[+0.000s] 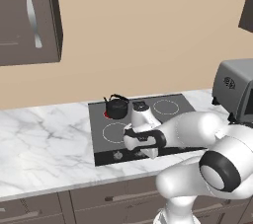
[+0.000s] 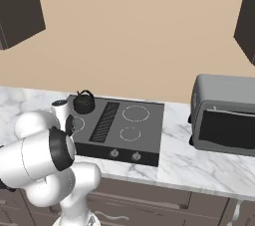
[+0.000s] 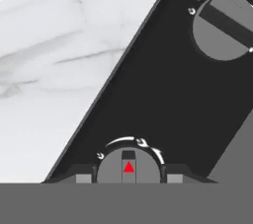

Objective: The kettle is done boiling. Turn off the stove, then wait for 300 timesteps before moving the kettle to the dining table.

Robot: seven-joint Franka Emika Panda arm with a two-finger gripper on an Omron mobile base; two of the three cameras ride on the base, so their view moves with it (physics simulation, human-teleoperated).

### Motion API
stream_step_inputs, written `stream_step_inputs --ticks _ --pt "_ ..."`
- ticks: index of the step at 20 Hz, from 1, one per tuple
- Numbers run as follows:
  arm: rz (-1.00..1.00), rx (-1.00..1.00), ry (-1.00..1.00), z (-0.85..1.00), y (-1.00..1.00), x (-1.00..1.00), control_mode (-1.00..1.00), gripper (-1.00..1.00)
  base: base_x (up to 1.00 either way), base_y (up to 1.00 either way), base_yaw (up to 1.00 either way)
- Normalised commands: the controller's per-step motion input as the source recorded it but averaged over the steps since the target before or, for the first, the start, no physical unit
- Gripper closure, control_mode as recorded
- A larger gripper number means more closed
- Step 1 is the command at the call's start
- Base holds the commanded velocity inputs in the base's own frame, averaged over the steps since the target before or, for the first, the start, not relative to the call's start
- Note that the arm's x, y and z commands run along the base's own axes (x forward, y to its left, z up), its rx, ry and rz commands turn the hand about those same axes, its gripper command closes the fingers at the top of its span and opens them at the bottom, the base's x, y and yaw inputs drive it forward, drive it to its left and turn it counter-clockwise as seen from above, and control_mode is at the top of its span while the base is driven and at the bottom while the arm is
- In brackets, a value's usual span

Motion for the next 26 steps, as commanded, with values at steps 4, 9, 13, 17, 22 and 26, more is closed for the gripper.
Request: stream_step_inputs --ticks 4,9,13,17,22,26 --pt "-0.3 0.02 0.0 0.0 0.0 0.0 -1.0 1.0 0.0 0.0 0.0" --pt "-0.31 0.02 0.0 0.0 0.0 -0.02 -1.0 1.0 0.0 0.0 0.0" --pt "-0.31 0.02 0.0 0.0 0.0 -0.05 -1.0 1.0 0.0 0.0 0.0" --pt "-0.31 0.02 0.0 0.0 0.0 -0.05 -1.0 1.0 0.0 0.0 0.0" --pt "-0.31 0.01 0.0 0.0 0.0 -0.07 -1.0 1.0 0.0 0.0 0.0" --pt "-0.31 0.01 0.0 0.0 0.0 -0.06 -1.0 1.0 0.0 0.0 0.0"
